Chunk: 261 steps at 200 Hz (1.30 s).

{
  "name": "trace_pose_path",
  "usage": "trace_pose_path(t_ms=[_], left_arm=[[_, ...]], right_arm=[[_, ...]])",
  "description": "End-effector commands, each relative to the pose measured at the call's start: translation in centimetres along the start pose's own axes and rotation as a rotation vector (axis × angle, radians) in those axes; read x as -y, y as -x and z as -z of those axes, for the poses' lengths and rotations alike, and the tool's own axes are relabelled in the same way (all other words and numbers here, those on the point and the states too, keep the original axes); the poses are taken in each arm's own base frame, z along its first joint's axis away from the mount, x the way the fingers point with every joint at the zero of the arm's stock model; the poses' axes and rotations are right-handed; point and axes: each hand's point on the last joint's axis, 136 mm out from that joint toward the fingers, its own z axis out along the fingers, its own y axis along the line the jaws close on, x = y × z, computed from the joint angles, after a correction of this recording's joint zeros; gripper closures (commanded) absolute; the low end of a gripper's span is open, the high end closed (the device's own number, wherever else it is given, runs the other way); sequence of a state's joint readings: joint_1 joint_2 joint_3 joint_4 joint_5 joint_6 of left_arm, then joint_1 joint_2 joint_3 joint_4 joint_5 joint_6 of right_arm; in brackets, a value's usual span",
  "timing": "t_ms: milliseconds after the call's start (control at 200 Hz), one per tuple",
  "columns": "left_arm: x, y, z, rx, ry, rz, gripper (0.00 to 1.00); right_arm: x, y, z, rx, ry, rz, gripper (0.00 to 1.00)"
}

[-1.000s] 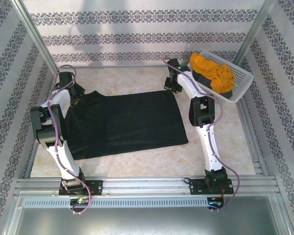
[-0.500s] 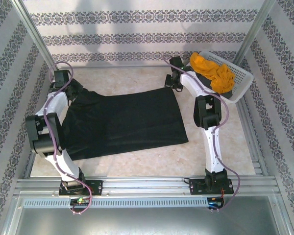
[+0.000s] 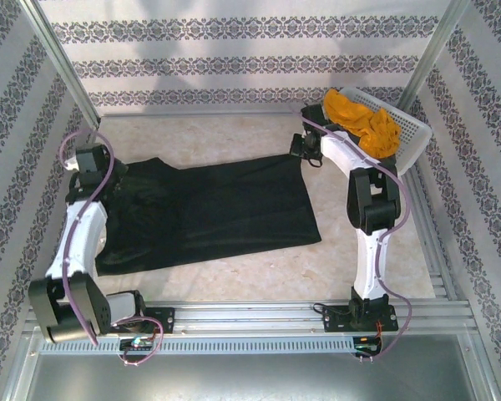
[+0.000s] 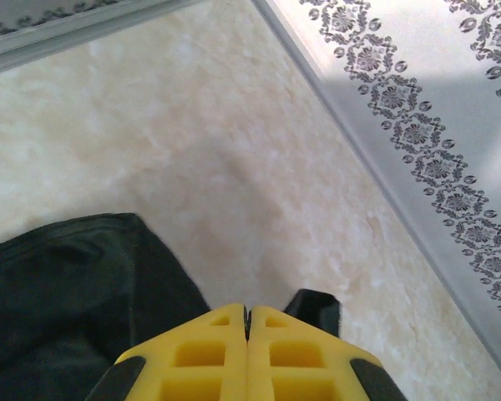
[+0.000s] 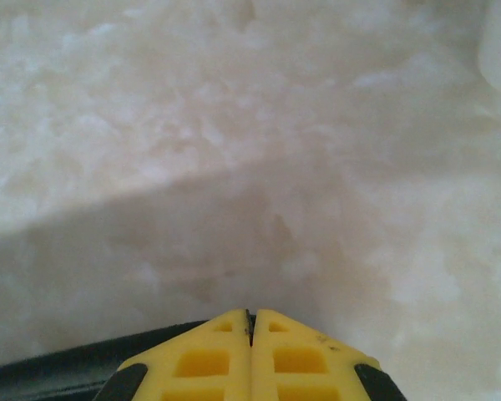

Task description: Fold and stack the t-shirts

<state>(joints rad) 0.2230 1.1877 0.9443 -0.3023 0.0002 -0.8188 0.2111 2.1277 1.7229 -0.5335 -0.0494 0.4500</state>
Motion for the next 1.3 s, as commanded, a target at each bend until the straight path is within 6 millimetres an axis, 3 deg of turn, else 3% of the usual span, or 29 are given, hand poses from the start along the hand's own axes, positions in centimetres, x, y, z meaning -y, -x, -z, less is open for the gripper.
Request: trace_pose_path(t_ms=[0, 250, 460, 645, 774, 1009, 1299], left_arm=[[-4.1, -1.8, 2.1, -0.008, 0.12, 0.034, 1.0], [-9.1, -5.9, 6.6, -0.066, 0.203, 0.077, 1.0], [-12.8, -7.8, 9.6, -0.081, 0.322, 0.115, 1.0], [-14.4, -9.3, 10.4, -0.133, 0.396, 0.13, 1.0], [-15.8, -9.2, 11.5, -0.116, 0.469, 0.132, 1.0], [-16.0, -8.7, 11.4, -0.096, 0.485, 0.106, 1.0], [-17.2, -9.7, 11.3, -0.128, 0.546, 0.112, 1.0]], right_arm=[[0.3, 0.4, 2.7, 0.065, -0.011, -0.03, 1.0], [4.0, -4.0, 3.1, -0.014, -0.091, -0.099, 1.0], [4.6, -6.3, 3.3, -0.069, -0.094, -0.092, 1.0], [4.6, -7.7, 3.9, -0.099, -0.112, -0.068, 1.0], [4.9, -8.6, 4.6, -0.104, -0.132, -0.067, 1.0], [5.1, -10.6, 4.9, -0.14, -0.145, -0.064, 1.0], [6.0, -12.3, 4.9, -0.172, -0.173, -0.068, 0.99]])
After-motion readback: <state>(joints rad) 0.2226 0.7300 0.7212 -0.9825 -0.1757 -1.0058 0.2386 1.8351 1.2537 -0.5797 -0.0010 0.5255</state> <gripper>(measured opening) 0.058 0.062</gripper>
